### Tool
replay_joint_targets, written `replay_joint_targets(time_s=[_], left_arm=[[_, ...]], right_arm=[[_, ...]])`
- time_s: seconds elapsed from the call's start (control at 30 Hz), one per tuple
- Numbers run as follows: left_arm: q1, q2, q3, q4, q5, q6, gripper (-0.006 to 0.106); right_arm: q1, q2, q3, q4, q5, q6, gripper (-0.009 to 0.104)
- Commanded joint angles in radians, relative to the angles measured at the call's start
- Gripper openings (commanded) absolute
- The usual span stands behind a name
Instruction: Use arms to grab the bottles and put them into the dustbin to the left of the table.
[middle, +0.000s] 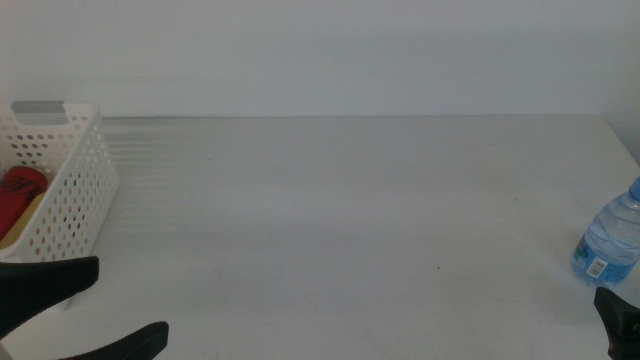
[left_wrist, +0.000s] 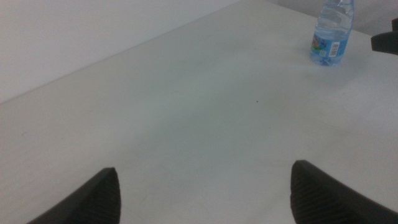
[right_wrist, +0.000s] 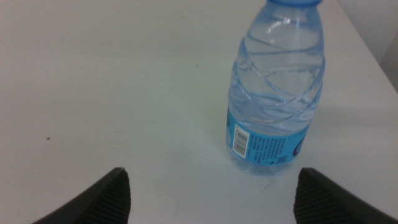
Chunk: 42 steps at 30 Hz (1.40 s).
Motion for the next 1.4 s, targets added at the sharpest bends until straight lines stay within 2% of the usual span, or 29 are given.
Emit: replay_joint_targets(time_s=[0.0, 0.17, 0.37, 0.5, 0.77, 0.93, 1.13, 1.3, 1.37], left_arm=[[-0.005, 0.008, -0.028, -0.005, -0.068, -0.009, 0.09], [-0.005, 0.008, -0.028, -0.005, -0.068, -0.009, 0.09], [-0.005, 0.008, -0.028, -0.005, -0.068, -0.009, 0.09], [-0.005, 0.008, -0.028, -0.005, -0.068, -0.009, 0.09], [-0.005, 0.008, -0.028, -0.005, -0.068, -0.009, 0.09], [-0.005, 0.008, -0.028, -0.005, -0.068, -0.009, 0.09], [-0.005, 0.008, -0.028, -0.005, -0.068, -0.009, 0.09], [-0.005, 0.008, -0.028, -0.005, -0.068, -0.009, 0.09], [-0.005, 0.008, -0.028, -0.005, -0.068, -0.009, 0.09]], right_arm=[[-0.004, 0.005, -0.033, -0.003, -0.073, -0.012, 0.07], [-0.004, 0.006, -0.033, 0.01, -0.141, -0.127, 0.07], [-0.005, 0.048, -0.033, 0.134, -0.271, -0.197, 0.07], [-0.005, 0.116, -0.033, 0.187, -0.392, -0.249, 0.07], [-0.005, 0.278, -0.033, 0.185, -0.673, -0.294, 0.07], [-0.005, 0.358, -0.036, 0.183, -0.792, -0.291, 0.07], [-0.005, 0.441, -0.085, 0.183, -0.807, -0.249, 0.079], [-0.005, 0.484, -0.13, 0.229, -0.805, -0.203, 0.094], [-0.005, 0.502, -0.144, 0.24, -0.805, -0.203, 0.096]])
